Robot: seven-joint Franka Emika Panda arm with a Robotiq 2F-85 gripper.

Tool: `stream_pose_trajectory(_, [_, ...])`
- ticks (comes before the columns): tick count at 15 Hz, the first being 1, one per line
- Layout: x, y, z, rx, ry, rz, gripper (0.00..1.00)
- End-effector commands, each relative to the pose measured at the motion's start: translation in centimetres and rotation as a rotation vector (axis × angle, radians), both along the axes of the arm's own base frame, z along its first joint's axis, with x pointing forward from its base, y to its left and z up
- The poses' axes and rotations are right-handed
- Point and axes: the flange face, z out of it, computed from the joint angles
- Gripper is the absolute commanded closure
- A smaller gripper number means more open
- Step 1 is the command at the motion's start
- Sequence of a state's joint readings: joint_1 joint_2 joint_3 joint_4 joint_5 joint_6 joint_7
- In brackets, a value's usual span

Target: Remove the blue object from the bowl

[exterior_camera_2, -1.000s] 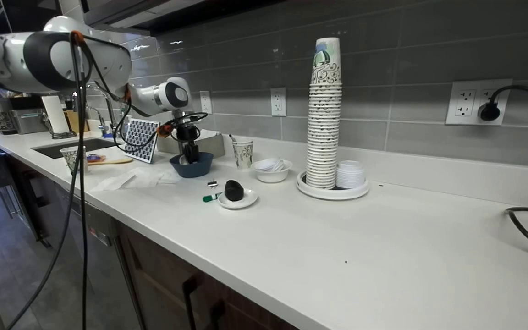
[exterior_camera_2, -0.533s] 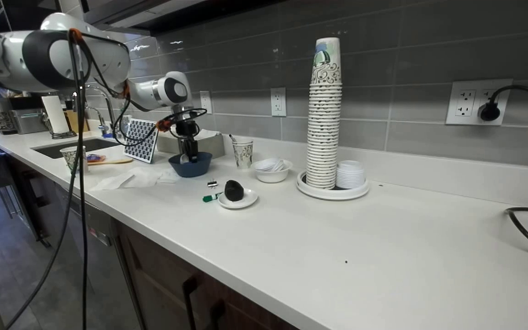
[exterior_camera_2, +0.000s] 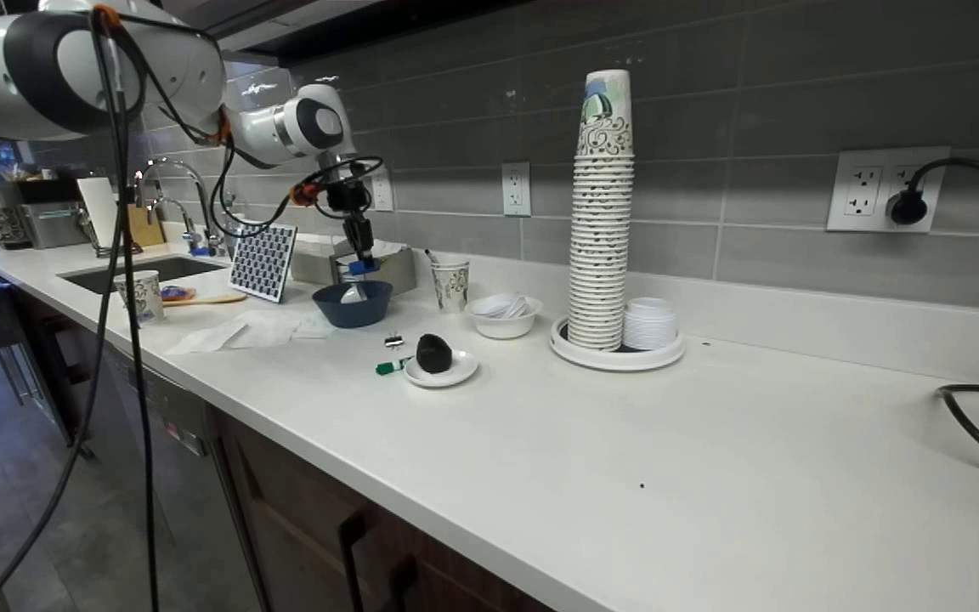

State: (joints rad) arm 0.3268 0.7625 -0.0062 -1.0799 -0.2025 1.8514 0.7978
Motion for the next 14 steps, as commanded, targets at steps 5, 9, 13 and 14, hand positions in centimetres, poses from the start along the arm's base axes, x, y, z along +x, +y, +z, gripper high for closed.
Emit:
stream_pose_trajectory(5, [-1.5,-8.2,3.3,-0.049,-0.041,-0.242,0.91])
stream_pose_trajectory(9, [-3.4,-11.6,1.0,-0.071,0.048,-0.320,0.91])
stream_pose_trajectory(13, [-4.8,-15.3,-2.6,0.011,0.002,-0.346,0.91])
stream_pose_trajectory(14, [-5.2,-16.5,-3.5,0.037,-0.021,-0.362,0.91])
